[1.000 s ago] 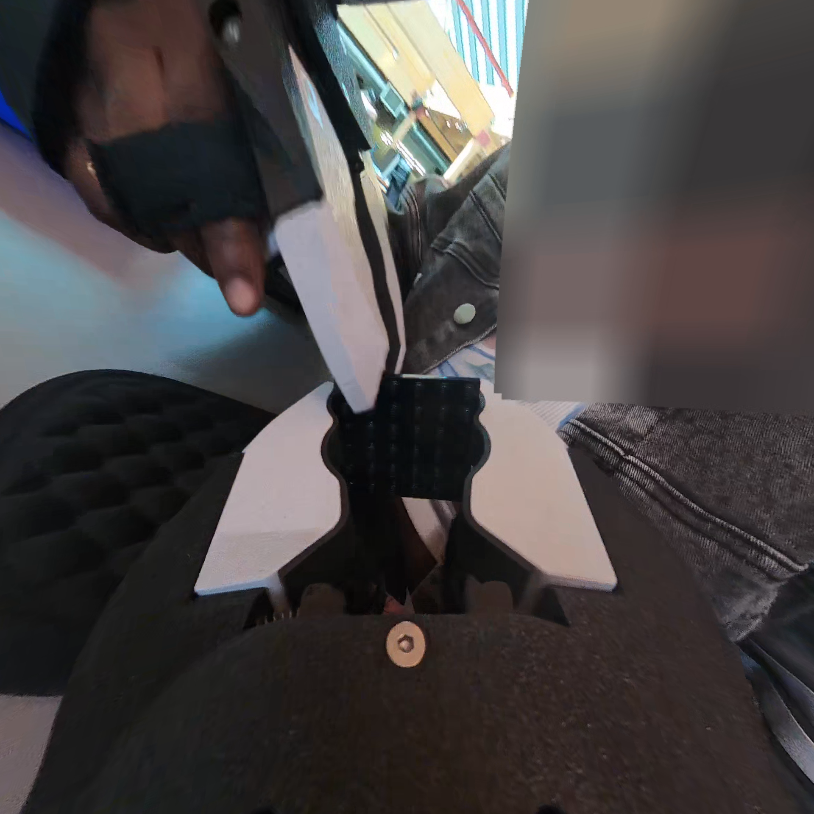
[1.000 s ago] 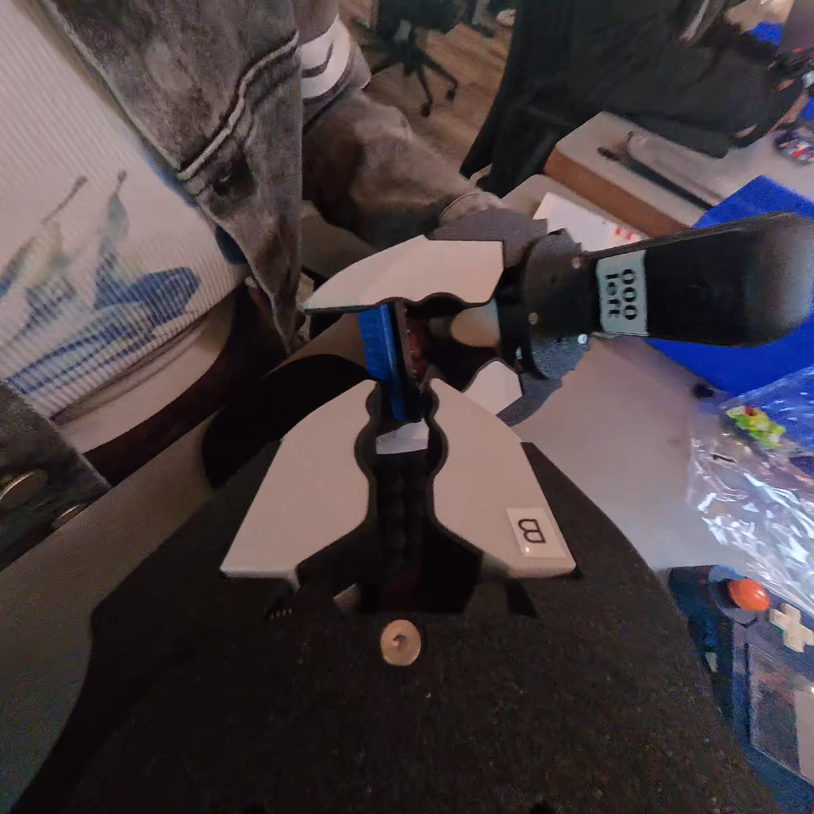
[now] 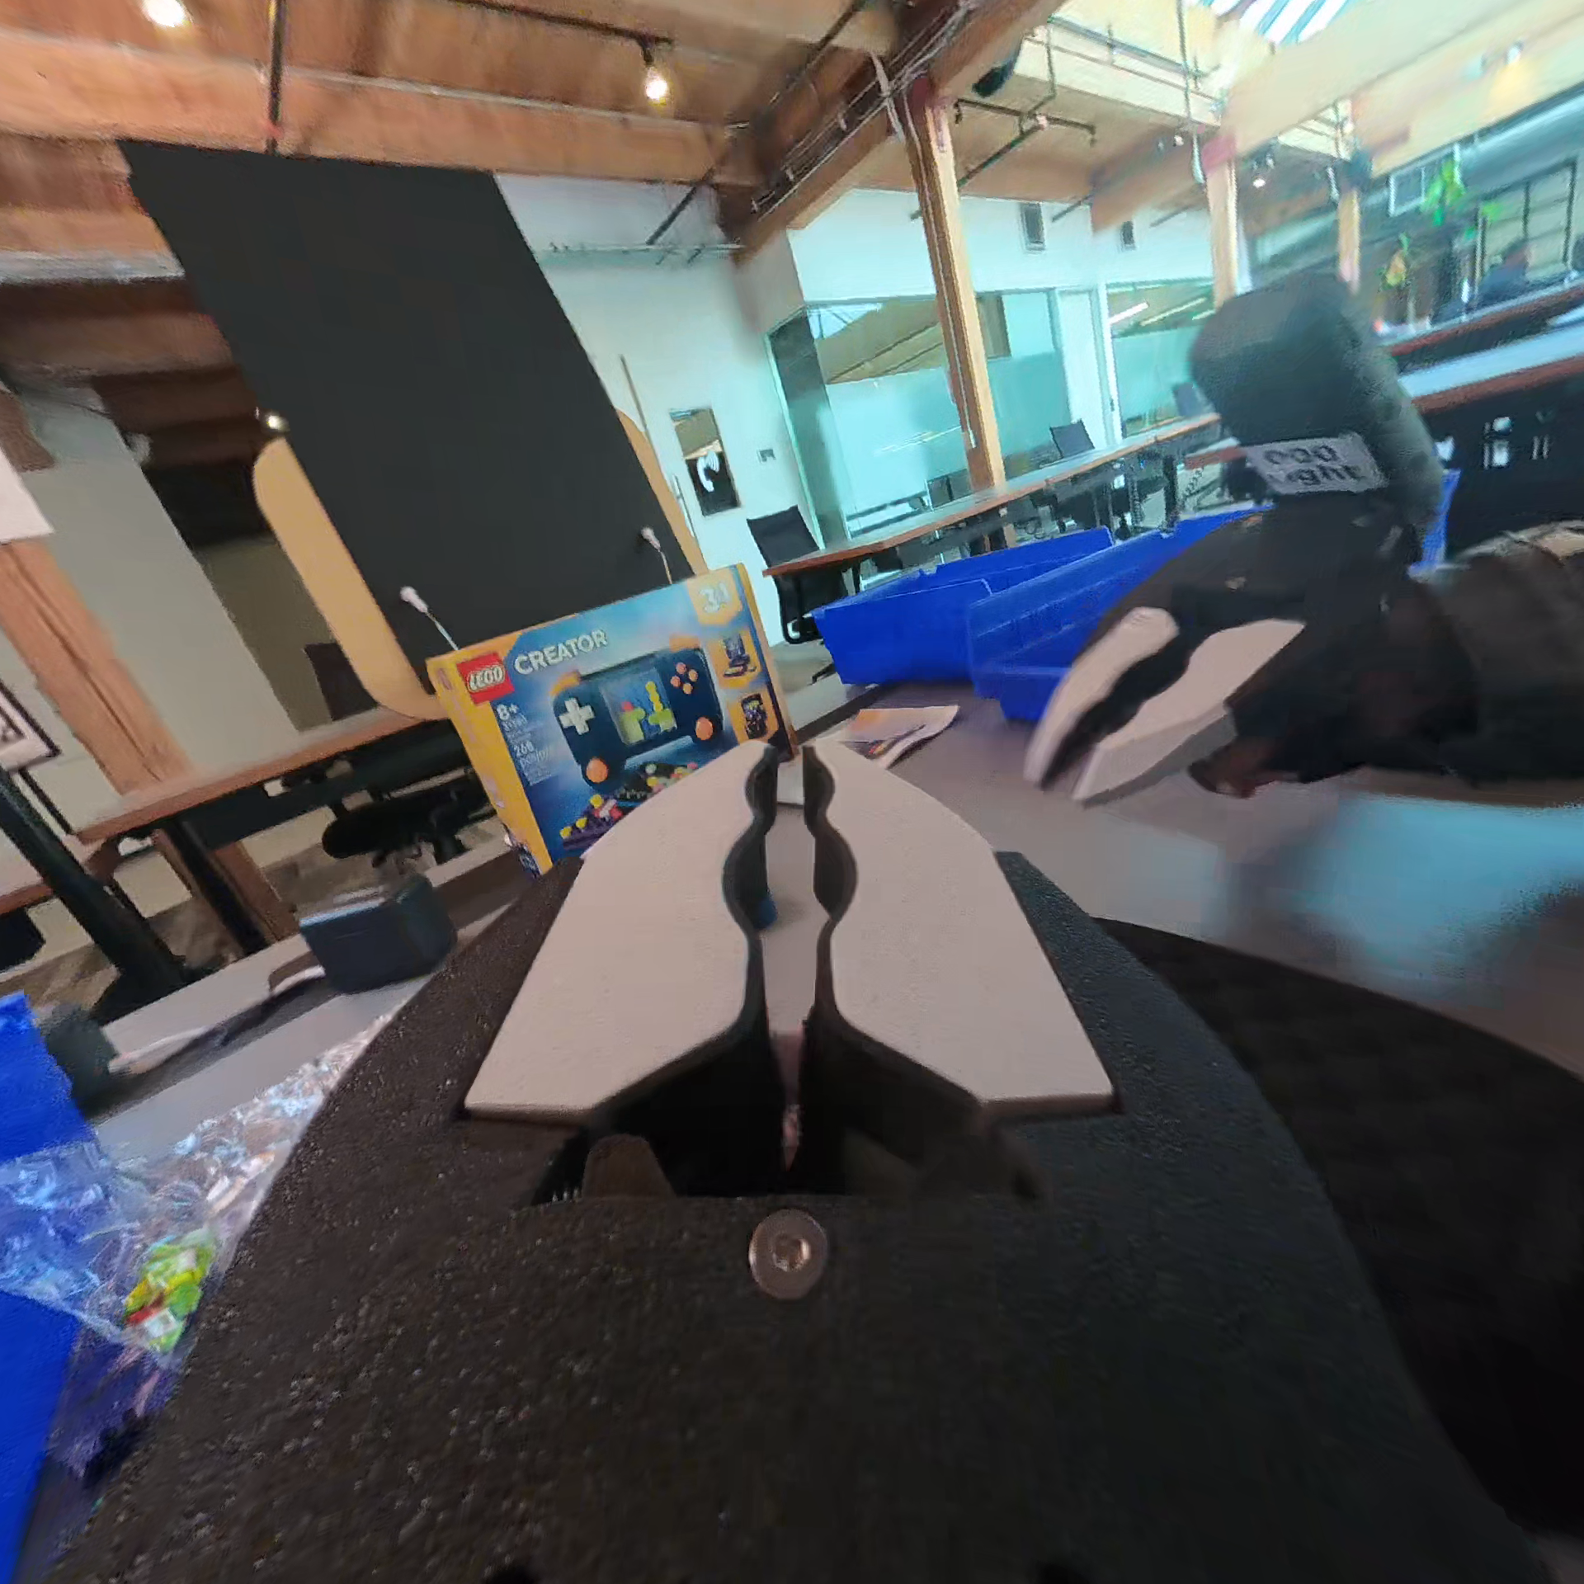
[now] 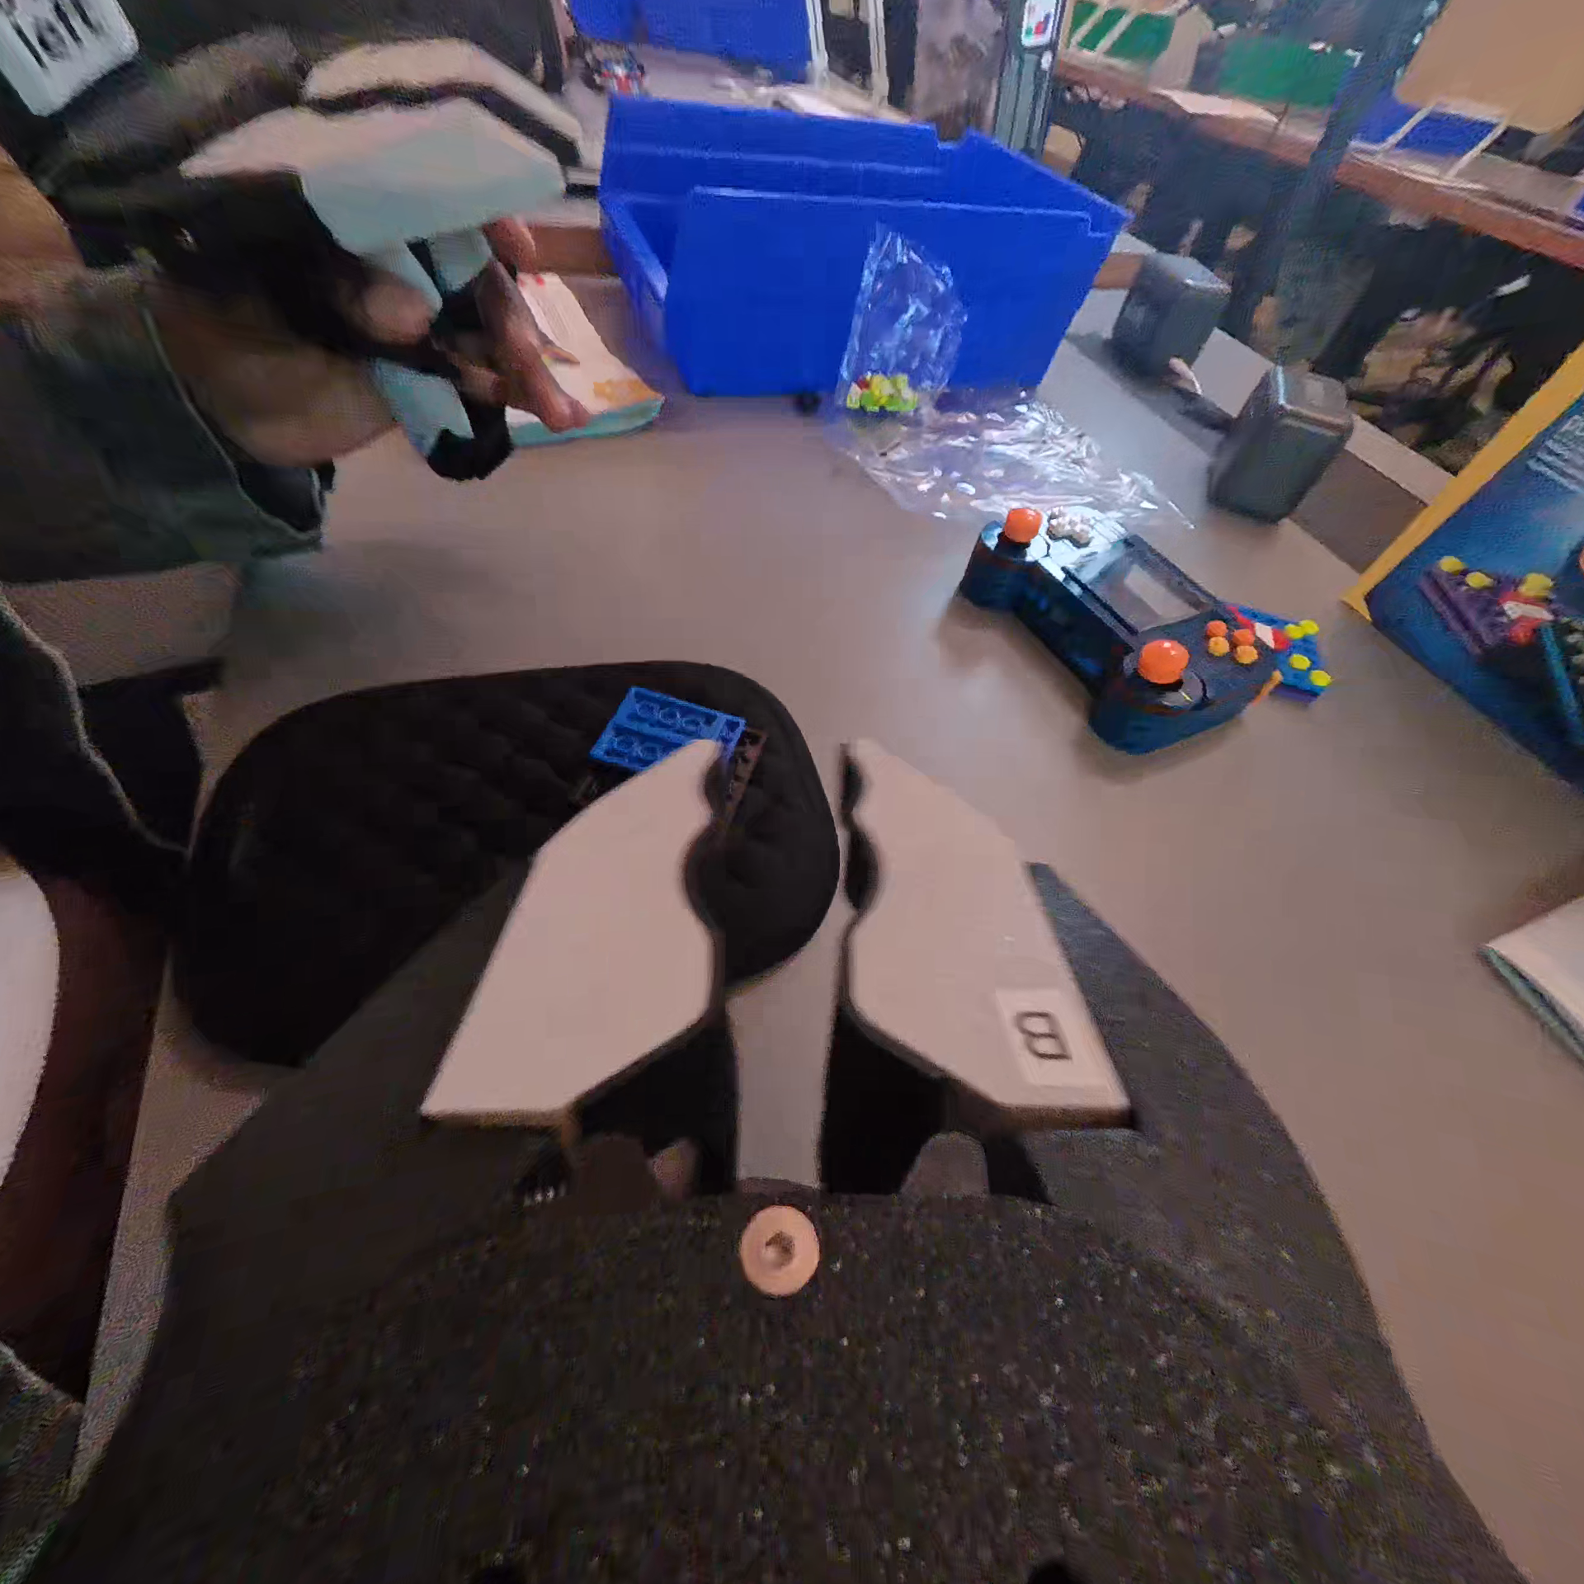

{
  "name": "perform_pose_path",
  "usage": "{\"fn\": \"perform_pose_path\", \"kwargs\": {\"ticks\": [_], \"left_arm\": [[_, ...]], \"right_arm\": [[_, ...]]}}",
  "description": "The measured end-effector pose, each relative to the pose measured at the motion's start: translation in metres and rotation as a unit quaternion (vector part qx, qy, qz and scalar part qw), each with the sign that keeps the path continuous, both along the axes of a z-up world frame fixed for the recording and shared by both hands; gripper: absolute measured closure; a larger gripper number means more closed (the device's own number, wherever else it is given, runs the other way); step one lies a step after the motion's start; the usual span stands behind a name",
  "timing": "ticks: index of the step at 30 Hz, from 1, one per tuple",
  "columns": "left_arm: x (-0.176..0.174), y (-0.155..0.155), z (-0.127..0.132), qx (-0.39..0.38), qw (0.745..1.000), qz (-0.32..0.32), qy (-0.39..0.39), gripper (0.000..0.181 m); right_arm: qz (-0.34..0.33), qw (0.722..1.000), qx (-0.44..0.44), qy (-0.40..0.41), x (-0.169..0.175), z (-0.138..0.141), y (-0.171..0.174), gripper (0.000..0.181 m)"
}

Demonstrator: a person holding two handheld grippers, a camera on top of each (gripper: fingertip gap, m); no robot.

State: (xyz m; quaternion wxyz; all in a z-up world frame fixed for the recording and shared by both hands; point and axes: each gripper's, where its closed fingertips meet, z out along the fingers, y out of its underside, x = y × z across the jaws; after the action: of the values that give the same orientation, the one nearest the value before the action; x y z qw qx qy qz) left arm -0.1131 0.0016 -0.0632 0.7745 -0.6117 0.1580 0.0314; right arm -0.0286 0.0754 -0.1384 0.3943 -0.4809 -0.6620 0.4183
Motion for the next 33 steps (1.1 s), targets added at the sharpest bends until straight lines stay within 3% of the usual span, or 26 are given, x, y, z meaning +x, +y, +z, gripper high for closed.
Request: {"fn": "perform_pose_path", "kwargs": {"ticks": [1, 2, 3, 4, 5, 7, 9, 10, 13, 18, 21, 25, 29, 33], "left_arm": [[-0.001, 0.002, -0.002, -0.014, 1.000, -0.005, -0.012, 0.177], [0.006, 0.004, -0.009, -0.040, 0.998, -0.038, -0.014, 0.173], [0.018, 0.007, -0.019, -0.077, 0.993, -0.082, -0.021, 0.149], [0.024, 0.013, -0.027, -0.105, 0.988, -0.101, -0.041, 0.089], [0.026, 0.021, -0.034, -0.131, 0.985, -0.093, -0.065, 0.036], [0.032, 0.027, -0.053, -0.182, 0.979, -0.091, -0.033, 0.040], [0.035, 0.028, -0.067, -0.196, 0.976, -0.083, 0.055, 0.096], [0.042, 0.027, -0.074, -0.200, 0.970, -0.101, 0.096, 0.116], [0.051, 0.034, -0.096, -0.258, 0.945, -0.128, 0.153, 0.109], [0.057, 0.044, -0.114, -0.316, 0.902, -0.209, 0.208, 0.106], [0.066, 0.048, -0.114, -0.342, 0.882, -0.264, 0.188, 0.115], [0.063, 0.053, -0.129, -0.396, 0.857, -0.285, 0.165, 0.127], [0.069, 0.051, -0.136, -0.412, 0.850, -0.308, 0.115, 0.142], [0.072, 0.052, -0.139, -0.404, 0.854, -0.313, 0.100, 0.144]], "right_arm": [[-0.013, 1.000, 0.017, -0.021, 0.003, -0.005, -0.001, 0.181], [-0.022, 0.998, 0.018, -0.051, 0.005, -0.011, -0.003, 0.181], [-0.019, 0.996, 0.005, -0.086, 0.007, -0.020, -0.009, 0.181], [-0.017, 0.993, -0.021, -0.113, 0.007, -0.026, -0.016, 0.169], [-0.016, 0.990, -0.050, -0.129, 0.006, -0.030, -0.022, 0.173], [0.013, 0.985, -0.080, -0.149, 0.006, -0.031, -0.036, 0.181], [0.013, 0.985, -0.077, -0.155, 0.003, -0.031, -0.037, 0.181], [0.009, 0.983, -0.072, -0.169, 0.001, -0.034, -0.036, 0.181], [-0.015, 0.977, -0.050, -0.209, -0.004, -0.040, -0.030, 0.159], [-0.031, 0.965, -0.031, -0.258, -0.009, -0.048, -0.028, 0.164], [-0.037, 0.962, -0.028, -0.269, -0.011, -0.052, -0.027, 0.164], [-0.045, 0.958, -0.015, -0.282, -0.012, -0.059, -0.025, 0.171], [-0.044, 0.953, 0.008, -0.300, -0.012, -0.064, -0.024, 0.172], [-0.029, 0.959, 0.051, -0.276, -0.015, -0.066, -0.023, 0.173]]}}
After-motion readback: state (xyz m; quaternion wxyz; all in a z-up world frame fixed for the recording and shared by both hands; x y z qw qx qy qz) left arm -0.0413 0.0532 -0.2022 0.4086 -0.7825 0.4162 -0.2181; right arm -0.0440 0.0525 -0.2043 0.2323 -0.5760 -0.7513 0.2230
